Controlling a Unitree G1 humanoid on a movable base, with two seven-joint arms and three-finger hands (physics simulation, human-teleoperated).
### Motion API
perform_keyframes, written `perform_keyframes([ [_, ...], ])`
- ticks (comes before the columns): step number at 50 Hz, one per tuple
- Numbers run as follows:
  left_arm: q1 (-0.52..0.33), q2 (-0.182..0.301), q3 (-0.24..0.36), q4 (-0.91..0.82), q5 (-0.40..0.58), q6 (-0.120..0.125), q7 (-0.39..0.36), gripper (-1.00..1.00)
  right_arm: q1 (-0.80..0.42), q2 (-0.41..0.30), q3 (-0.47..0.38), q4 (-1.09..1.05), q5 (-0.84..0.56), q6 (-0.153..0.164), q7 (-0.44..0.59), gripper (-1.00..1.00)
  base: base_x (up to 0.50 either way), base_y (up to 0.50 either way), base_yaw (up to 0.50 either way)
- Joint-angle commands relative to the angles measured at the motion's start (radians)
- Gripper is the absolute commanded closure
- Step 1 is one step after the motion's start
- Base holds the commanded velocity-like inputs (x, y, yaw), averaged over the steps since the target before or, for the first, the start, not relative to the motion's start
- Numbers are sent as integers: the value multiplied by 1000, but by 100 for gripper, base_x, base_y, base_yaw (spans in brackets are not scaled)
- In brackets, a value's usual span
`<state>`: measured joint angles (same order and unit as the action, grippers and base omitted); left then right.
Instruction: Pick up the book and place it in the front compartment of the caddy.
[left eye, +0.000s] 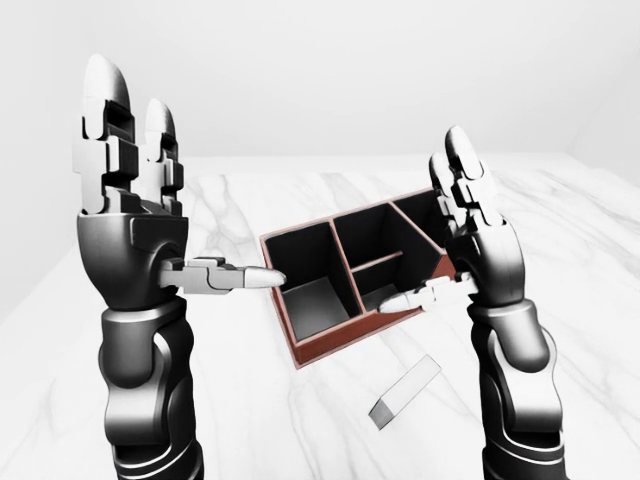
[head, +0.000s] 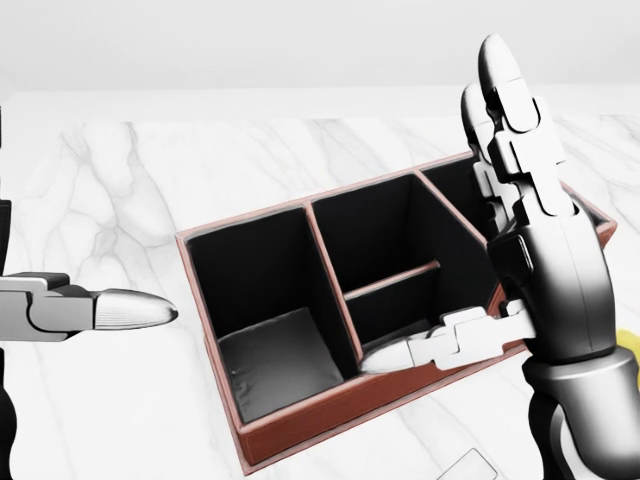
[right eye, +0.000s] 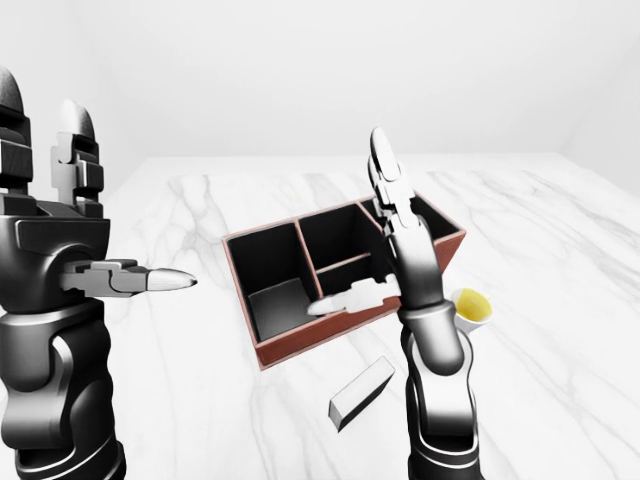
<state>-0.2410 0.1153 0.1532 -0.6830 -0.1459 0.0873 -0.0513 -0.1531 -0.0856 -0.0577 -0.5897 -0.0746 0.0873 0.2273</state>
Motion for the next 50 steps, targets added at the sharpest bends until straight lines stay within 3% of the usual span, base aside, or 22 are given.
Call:
perform_keyframes([
  [1, 0, 2, 6, -1, -3, 0, 1, -100, 14, 2, 10, -59, -53, 0, 37, -100, 0, 0, 0],
  [17, -2, 7, 11, 5, -7, 0, 6, -100, -8, -27, -25, -292, -73, 0, 108, -100, 0, 0, 0],
  [22, -6, 8, 15, -1, -11, 0, 6, -100, 35, -51, -11, -334, -131, 0, 150, -100, 0, 0, 0],
  [40, -5, 14, 24, -7, -19, 0, 9, -100, 159, -34, -27, -456, -273, 0, 362, -100, 0, 0, 0],
  [46, -1, 14, 25, -6, -19, 0, 8, -100, 149, 22, -96, -457, -338, 0, 471, -100, 0, 0, 0],
  [50, 6, 12, 20, 7, -12, 0, 5, -100, 131, 60, -126, -457, -384, 0, 471, -100, 0, 0, 0],
])
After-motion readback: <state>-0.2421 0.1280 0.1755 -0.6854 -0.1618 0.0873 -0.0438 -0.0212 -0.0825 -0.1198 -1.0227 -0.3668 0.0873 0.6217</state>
